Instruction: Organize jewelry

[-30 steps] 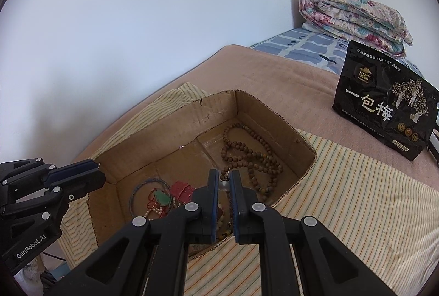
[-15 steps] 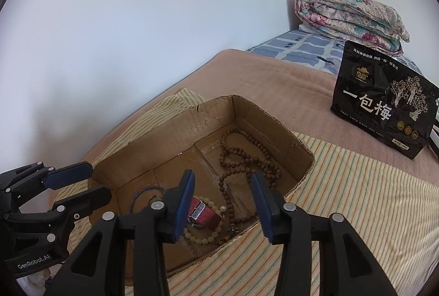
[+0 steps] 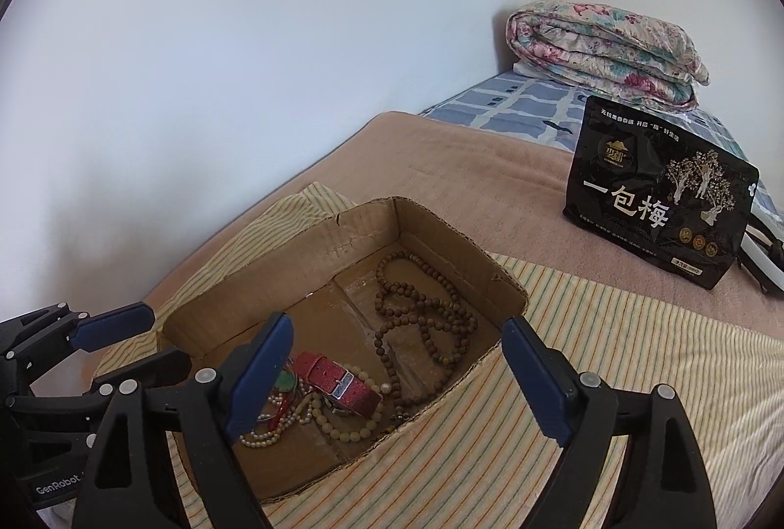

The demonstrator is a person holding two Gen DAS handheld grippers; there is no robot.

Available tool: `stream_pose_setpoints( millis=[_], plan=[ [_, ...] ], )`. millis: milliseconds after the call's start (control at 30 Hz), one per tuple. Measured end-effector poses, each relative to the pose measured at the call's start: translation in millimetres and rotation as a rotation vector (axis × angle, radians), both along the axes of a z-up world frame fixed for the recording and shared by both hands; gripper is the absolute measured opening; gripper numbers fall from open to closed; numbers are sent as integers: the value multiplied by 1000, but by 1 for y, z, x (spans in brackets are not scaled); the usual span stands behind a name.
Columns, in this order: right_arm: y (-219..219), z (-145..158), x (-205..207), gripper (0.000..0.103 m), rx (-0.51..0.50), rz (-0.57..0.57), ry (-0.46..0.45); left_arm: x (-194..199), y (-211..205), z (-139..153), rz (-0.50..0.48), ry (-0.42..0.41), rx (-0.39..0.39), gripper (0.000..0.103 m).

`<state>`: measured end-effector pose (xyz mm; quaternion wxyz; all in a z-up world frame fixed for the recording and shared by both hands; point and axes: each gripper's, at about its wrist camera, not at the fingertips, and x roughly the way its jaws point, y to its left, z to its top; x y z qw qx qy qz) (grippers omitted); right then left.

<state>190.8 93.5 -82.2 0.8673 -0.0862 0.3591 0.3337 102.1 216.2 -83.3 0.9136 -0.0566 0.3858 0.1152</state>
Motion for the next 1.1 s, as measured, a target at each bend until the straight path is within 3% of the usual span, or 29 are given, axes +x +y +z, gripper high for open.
stream_pose_setpoints(
  millis=[100, 400, 967, 1100],
  plan=[
    [-3, 5, -2, 98, 0, -14, -20, -5, -7, 5, -7, -21, 33, 59],
    [-22, 25, -11, 103, 22, -56, -60, -18, -17, 22, 11, -68, 40, 78],
    [-70, 71, -61, 103, 44, -88, -145, -64, -48, 66, -5, -152, 45, 85],
    [-86, 78, -71, 103, 51, -108, -157, -77, -53, 78, -2, -189, 45, 96]
  ],
)
